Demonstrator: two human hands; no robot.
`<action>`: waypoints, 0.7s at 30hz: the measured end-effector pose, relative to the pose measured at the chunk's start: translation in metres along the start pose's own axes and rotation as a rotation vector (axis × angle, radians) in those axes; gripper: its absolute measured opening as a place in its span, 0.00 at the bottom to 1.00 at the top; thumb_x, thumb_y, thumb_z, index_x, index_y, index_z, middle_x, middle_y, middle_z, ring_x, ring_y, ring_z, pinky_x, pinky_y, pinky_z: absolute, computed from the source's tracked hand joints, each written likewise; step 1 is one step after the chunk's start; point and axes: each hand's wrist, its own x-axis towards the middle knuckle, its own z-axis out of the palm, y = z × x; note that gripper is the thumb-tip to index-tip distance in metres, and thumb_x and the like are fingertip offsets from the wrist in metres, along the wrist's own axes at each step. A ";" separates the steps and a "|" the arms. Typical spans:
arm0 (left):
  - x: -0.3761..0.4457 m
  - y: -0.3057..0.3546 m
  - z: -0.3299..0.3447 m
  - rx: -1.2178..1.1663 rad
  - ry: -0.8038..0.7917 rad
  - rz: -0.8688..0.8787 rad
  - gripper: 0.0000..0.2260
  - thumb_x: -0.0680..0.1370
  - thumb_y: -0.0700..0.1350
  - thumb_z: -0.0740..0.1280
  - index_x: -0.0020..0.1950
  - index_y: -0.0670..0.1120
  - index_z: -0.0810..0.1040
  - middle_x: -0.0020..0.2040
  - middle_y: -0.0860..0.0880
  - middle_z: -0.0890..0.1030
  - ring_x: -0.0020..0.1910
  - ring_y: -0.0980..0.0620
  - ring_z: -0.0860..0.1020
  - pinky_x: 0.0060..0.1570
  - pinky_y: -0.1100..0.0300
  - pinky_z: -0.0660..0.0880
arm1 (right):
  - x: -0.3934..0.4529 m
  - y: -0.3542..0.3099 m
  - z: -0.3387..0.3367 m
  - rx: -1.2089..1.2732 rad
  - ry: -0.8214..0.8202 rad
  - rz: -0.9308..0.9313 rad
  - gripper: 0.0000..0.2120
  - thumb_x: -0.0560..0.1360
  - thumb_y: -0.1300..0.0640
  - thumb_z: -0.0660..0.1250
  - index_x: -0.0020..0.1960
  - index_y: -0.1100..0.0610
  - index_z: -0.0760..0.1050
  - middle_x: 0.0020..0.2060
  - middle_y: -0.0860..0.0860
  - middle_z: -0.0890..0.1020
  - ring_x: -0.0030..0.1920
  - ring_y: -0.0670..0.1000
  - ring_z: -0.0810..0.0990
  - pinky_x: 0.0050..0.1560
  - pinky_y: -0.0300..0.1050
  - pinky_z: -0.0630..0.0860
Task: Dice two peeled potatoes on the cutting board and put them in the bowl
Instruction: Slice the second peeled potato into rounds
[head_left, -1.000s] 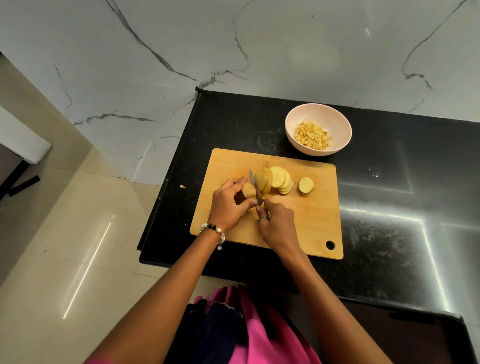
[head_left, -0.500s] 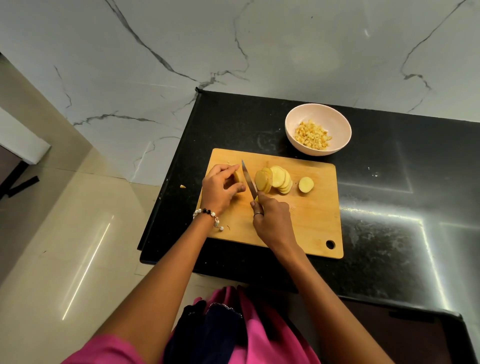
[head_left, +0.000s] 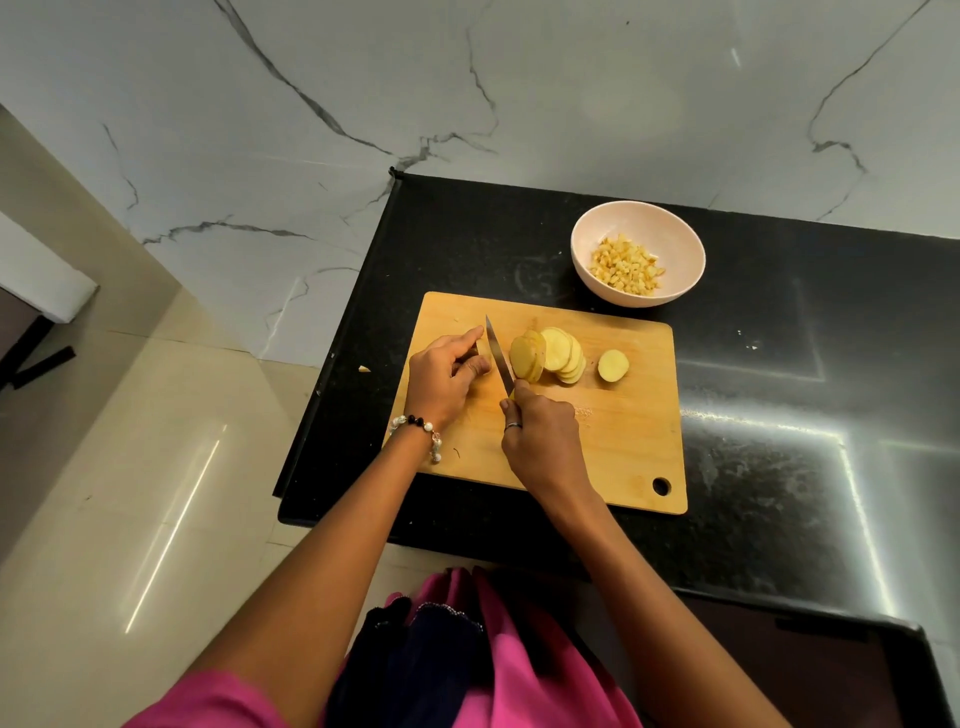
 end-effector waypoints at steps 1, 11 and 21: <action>0.000 0.000 0.001 0.000 -0.002 0.005 0.19 0.76 0.42 0.69 0.66 0.43 0.74 0.56 0.44 0.81 0.54 0.51 0.78 0.53 0.62 0.75 | 0.000 0.001 0.000 -0.004 -0.001 0.000 0.16 0.80 0.58 0.58 0.66 0.62 0.71 0.42 0.61 0.82 0.39 0.61 0.79 0.34 0.44 0.65; -0.001 -0.006 0.002 0.008 -0.018 0.037 0.23 0.73 0.42 0.72 0.68 0.42 0.73 0.59 0.45 0.77 0.56 0.53 0.74 0.56 0.65 0.73 | 0.003 0.000 0.002 -0.101 -0.080 -0.037 0.18 0.80 0.61 0.57 0.69 0.63 0.67 0.46 0.62 0.82 0.43 0.63 0.79 0.35 0.47 0.68; -0.001 -0.007 0.009 0.048 0.081 0.110 0.19 0.73 0.36 0.71 0.64 0.38 0.75 0.51 0.42 0.80 0.48 0.56 0.74 0.46 0.81 0.67 | 0.001 -0.017 -0.001 -0.363 -0.131 -0.078 0.20 0.79 0.67 0.50 0.70 0.66 0.61 0.50 0.64 0.77 0.46 0.64 0.77 0.38 0.47 0.63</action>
